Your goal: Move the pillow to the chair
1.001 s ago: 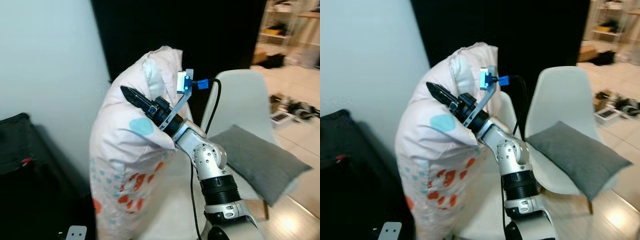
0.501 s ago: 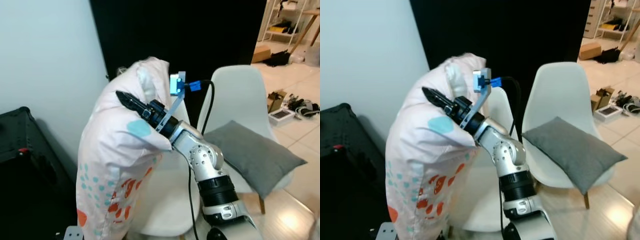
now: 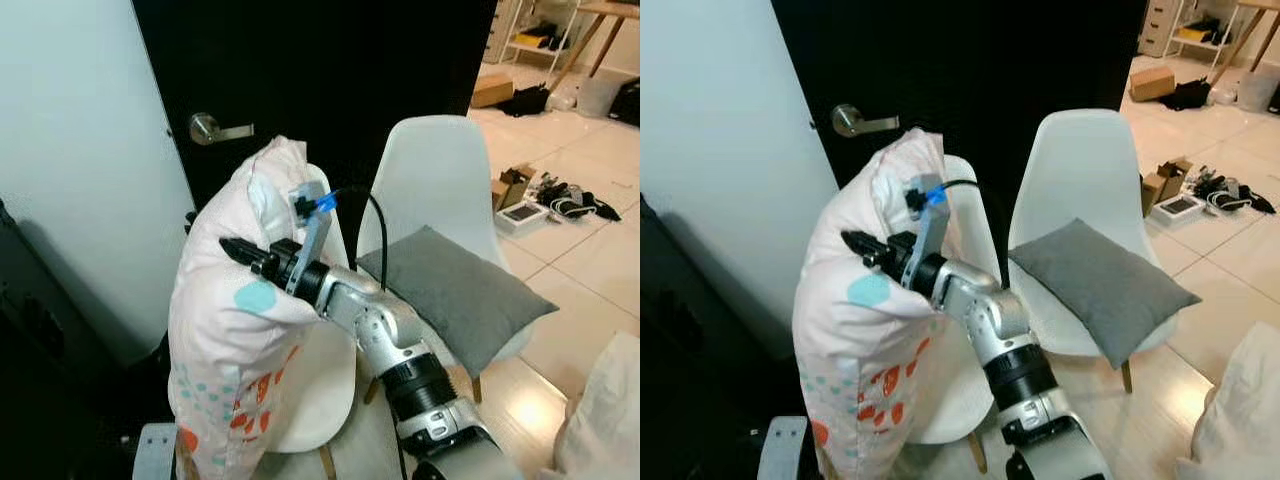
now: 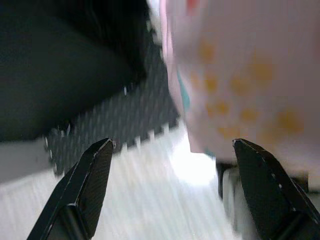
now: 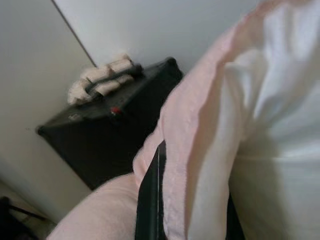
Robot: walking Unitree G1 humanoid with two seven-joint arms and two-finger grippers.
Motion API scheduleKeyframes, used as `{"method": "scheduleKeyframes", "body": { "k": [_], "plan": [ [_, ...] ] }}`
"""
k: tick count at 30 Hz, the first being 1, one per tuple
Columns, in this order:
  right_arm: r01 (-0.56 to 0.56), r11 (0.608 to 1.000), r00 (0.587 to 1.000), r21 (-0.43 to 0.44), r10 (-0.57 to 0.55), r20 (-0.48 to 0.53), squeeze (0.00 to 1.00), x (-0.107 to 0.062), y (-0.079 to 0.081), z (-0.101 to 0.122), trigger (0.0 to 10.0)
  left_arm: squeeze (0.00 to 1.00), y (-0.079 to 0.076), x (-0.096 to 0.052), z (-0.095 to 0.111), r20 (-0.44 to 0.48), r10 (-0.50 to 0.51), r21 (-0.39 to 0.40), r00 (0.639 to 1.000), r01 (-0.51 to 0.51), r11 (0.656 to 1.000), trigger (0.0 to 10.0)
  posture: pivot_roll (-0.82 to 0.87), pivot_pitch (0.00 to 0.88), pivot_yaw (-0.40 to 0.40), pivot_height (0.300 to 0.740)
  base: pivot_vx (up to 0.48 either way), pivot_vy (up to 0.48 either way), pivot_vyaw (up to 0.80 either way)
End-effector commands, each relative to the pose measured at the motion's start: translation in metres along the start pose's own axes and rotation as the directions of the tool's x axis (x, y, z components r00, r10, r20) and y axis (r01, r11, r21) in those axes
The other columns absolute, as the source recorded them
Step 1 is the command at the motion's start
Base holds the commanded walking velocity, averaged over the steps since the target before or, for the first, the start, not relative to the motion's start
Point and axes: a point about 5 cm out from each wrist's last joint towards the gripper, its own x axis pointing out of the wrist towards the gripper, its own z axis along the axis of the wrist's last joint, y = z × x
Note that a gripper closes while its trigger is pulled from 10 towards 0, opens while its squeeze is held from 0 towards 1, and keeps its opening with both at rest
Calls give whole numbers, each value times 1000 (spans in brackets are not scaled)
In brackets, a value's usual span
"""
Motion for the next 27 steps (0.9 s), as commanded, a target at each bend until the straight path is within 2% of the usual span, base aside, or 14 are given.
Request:
{"method": "scheduleKeyframes", "body": {
  "k": [1, 2, 3, 4, 5, 7, 8, 9, 13, 14, 17, 22, 26, 27],
  "plan": [
    [58, 998, 997, -6, -59, -58, 0, 7, 0, -15, 10000, 0, 6, 2, 10, 45, 24, -1, 999, -24, 1000, 10000, -20, 35, 21, 740, 0, 0, 0],
    [103, 994, 991, -20, -104, -82, 0, 7, -6, -19, 10000, 0, 6, 3, 16, 66, 25, -3, 998, -25, 1000, 10000, -20, 35, 21, 740, 0, 0, 0],
    [103, 994, 991, -20, -104, -82, 0, 7, -6, -19, 10000, 0, 6, 3, 16, 66, 25, -3, 998, -25, 1000, 10000, -20, 35, 21, 740, 0, 0, 0],
    [164, 985, 978, -53, -169, -120, 0, 5, -13, -24, 10000, 0, 6, 4, 22, 88, 26, -10, 996, -25, 1000, 10000, -17, 35, 20, 740, 0, 0, 0],
    [164, 985, 978, -53, -169, -120, 0, 5, -13, -24, 10000, 0, 6, 4, 22, 88, 26, -10, 996, -25, 1000, 10000, -17, 35, 20, 740, 0, 0, 0],
    [261, 953, 938, -151, -288, -192, 0, -1, -29, -36, 10000, 0, 4, 6, 32, 128, 22, -12, 992, -21, 1000, 10000, -16, 34, 24, 740, 0, 0, 0],
    [261, 953, 938, -151, -288, -192, 0, -1, -29, -36, 10000, 0, 4, 6, 32, 128, 22, -12, 992, -21, 1000, 10000, -16, 34, 24, 740, 0, 0, 0],
    [289, 939, 921, -186, -326, -215, 0, -3, -34, -40, 10000, 0, 2, 6, 36, 141, 19, -13, 990, -17, 1000, 10000, -17, 34, 26, 740, 0, 0, 0],
    [337, 919, 892, -203, -381, -242, 0, -9, -42, -48, 10000, 0, -2, 6, 39, 157, 4, -23, 988, -1, 1000, 10000, -16, 35, 27, 740, 0, 0, 0],
    [354, 914, 883, -199, -397, -252, 0, -11, -45, -51, 10000, 0, -7, 6, 42, 172, -23, -31, 985, 29, 999, 10000, -16, 36, 30, 740, 0, 0, 0],
    [367, 910, 876, -191, -407, -258, 0, -12, -47, -53, 10000, 0, -11, 5, 44, 185, -47, -24, 982, 52, 998, 10000, -16, 39, 32, 740, 0, 0, 0],
    [395, 897, 846, -200, -440, -302, 0, -17, -52, -69, 10000, 0, -16, 5, 44, 191, -102, 11, 976, 102, 995, 10000, -15, 44, 37, 740, 0, 0, 0],
    [479, 846, 779, -234, -533, -332, 0, -31, -66, -83, 10000, 0, -14, 4, 37, 165, -123, -4, 979, 125, 992, 10000, -11, 49, 42, 740, 0, 0, 0],
    [479, 846, 779, -234, -533, -332, 0, -31, -66, -83, 10000, 0, -14, 4, 37, 165, -123, -4, 979, 125, 992, 10000, -11, 49, 42, 740, 0, 0, 0]
  ]
}}
